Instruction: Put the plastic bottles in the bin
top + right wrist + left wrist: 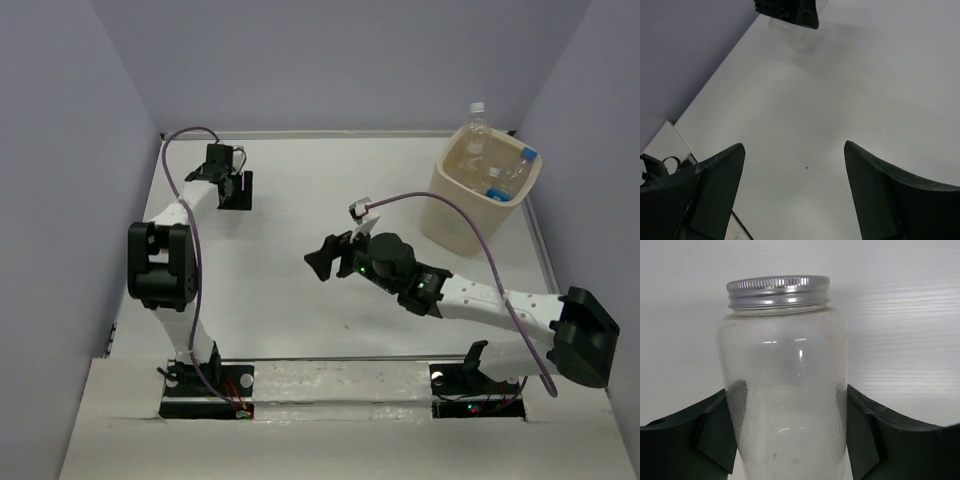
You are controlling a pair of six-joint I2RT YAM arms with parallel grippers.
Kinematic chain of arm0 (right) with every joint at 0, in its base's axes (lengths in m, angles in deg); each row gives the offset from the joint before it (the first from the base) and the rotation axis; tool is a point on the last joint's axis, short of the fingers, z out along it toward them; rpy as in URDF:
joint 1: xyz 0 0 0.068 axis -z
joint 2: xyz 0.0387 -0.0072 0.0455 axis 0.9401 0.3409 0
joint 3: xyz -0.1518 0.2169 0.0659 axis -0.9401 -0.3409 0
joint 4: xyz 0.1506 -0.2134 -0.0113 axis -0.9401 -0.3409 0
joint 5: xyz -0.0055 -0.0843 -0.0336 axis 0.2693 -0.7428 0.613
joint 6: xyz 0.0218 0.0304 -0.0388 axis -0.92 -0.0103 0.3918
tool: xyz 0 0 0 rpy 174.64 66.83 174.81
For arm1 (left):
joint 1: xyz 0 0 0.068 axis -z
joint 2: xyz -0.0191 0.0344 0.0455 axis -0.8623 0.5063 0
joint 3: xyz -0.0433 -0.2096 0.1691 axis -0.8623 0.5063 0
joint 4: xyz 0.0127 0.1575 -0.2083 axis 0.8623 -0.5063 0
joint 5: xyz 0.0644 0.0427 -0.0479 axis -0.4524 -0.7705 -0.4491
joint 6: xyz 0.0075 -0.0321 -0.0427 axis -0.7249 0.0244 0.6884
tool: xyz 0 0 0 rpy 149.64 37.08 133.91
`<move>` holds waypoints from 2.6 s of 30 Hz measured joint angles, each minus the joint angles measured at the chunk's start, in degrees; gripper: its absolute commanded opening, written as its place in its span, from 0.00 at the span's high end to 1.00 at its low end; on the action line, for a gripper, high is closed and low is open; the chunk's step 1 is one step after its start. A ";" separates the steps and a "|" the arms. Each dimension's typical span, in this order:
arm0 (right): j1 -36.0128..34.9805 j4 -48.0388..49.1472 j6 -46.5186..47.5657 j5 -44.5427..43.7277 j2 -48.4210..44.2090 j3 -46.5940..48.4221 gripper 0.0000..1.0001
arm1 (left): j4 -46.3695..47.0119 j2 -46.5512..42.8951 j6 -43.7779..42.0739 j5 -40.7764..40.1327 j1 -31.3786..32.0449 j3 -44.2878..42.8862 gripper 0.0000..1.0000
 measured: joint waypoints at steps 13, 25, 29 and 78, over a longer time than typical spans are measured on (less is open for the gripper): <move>7.34 -7.72 -2.49 13.70 -11.47 7.30 0.00 | 5.44 -51.12 8.39 21.55 17.62 20.90 0.44; 7.41 -8.87 -5.40 19.45 -10.08 10.69 0.00 | 9.35 -64.41 14.88 27.28 26.36 36.57 0.44; 7.41 -9.07 -6.12 19.56 -6.71 11.37 0.00 | 11.72 -64.72 14.49 27.89 28.41 36.52 0.43; 38.23 -11.63 41.72 -41.72 -13.75 30.10 0.74 | 11.06 -76.04 12.55 17.73 31.47 36.81 0.01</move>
